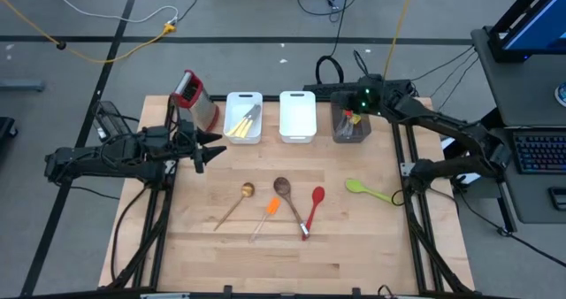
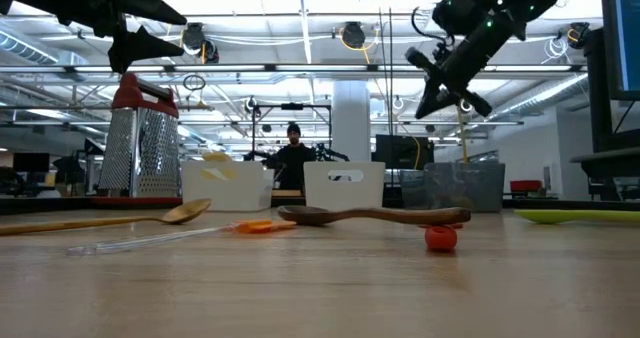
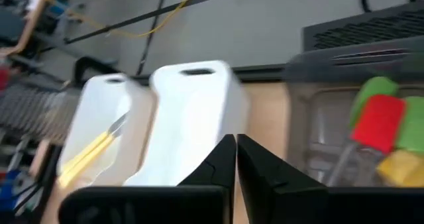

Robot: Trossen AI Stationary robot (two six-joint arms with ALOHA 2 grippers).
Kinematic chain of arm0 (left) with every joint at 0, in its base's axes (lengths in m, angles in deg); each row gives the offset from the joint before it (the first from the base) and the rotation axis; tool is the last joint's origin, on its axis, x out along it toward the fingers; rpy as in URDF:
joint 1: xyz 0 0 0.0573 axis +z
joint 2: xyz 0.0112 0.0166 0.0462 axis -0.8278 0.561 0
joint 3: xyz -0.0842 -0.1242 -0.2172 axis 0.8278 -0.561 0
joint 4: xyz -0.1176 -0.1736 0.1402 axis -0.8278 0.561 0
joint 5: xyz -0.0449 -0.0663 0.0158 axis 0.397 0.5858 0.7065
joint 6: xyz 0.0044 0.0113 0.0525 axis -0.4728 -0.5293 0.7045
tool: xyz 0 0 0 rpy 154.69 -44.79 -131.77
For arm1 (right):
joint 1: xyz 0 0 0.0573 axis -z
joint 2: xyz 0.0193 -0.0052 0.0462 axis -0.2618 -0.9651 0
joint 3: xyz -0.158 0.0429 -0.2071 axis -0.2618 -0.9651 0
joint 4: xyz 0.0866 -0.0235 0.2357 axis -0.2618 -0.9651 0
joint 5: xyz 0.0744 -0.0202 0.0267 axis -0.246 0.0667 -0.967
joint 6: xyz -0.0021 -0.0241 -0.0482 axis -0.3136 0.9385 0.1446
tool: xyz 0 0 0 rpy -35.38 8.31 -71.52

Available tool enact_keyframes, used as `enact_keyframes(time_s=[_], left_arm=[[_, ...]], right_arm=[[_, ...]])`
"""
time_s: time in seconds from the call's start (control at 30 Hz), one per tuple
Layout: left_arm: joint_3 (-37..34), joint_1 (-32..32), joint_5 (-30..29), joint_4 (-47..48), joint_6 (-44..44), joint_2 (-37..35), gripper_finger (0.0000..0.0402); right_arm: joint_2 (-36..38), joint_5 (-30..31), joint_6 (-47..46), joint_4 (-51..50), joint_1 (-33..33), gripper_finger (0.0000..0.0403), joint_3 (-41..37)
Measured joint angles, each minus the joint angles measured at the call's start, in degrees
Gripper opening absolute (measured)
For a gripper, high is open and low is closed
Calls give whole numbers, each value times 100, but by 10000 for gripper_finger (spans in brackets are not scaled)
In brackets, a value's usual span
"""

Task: Pick & Place Kitchen Items
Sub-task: Put the orange spatula into the black bin

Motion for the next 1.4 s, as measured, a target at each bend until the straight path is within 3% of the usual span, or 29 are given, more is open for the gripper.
enact_keyframes(time_s=[0.77,1.0,1.2,1.4], left_arm=[[0,0,0,0,-25,0,269],[0,-37,242,-2,-429,-1,269],[0,-470,288,-5,-853,126,269],[2,-1143,163,-143,-1025,672,269]], right_arm=[[200,55,660,1437,-3088,1,-2],[200,1023,835,1457,-4045,0,-9],[200,1704,989,1464,-4994,0,-9],[235,1663,1198,1385,-5645,0,-9]])
